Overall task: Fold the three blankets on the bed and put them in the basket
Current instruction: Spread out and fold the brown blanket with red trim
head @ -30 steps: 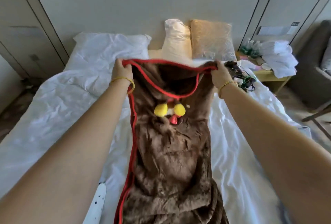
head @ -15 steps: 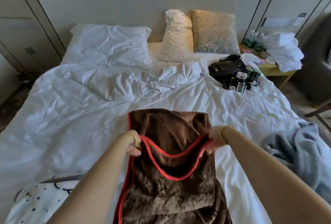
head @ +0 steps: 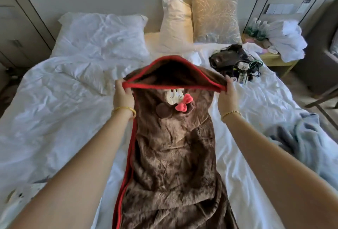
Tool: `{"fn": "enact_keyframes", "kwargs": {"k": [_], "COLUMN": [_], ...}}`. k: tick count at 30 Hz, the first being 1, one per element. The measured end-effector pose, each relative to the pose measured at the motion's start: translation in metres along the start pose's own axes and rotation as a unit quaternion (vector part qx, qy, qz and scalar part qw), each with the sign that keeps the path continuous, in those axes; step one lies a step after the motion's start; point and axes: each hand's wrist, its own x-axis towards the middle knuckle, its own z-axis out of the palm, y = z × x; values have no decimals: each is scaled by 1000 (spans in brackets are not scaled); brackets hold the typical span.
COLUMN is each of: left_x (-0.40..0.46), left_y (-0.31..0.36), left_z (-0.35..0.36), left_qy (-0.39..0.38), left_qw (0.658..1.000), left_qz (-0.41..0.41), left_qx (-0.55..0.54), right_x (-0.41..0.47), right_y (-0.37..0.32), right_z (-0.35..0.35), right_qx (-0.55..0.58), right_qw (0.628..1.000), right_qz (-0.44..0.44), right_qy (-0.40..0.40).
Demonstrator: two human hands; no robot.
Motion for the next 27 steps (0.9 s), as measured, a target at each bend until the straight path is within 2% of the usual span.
{"fn": "enact_keyframes", "kwargs": {"k": [3,5,8,11,16,20,23,27], "left_x": [-44,-80,-133,-163,-188,-229,-278,-356], "left_y": [-73,-122,-185,-218,-231,-240,-252,-270], "left_z": [0,-3,-11,-20,-25,-39,-54,-68], "left_qy": [-33,-38,-70,-121,-189,-201,-190,-223], "left_qw": [995,986,959,933,913,897,888,856], "left_qz": [-90,-164,-272,-329,-313,-300,-327,-374], "left_qx": [-16,-19,31,83,181,254,261,279], "right_x": [-55,-93,-146,-170,-183,-213,-255,-314], "right_y": [80,136,189,203,214,233,254,279], "right_z": [-6,-13,-19,-17,-24,-44,-64,-86], "right_qx": [-16,-60,-96,-147,-180,-190,-193,-203], "right_qw": [990,969,914,898,907,893,870,865], "right_qz": [139,236,358,349,309,305,344,349], "right_qy": [-24,-50,-165,-224,-221,-271,-296,-298]}}
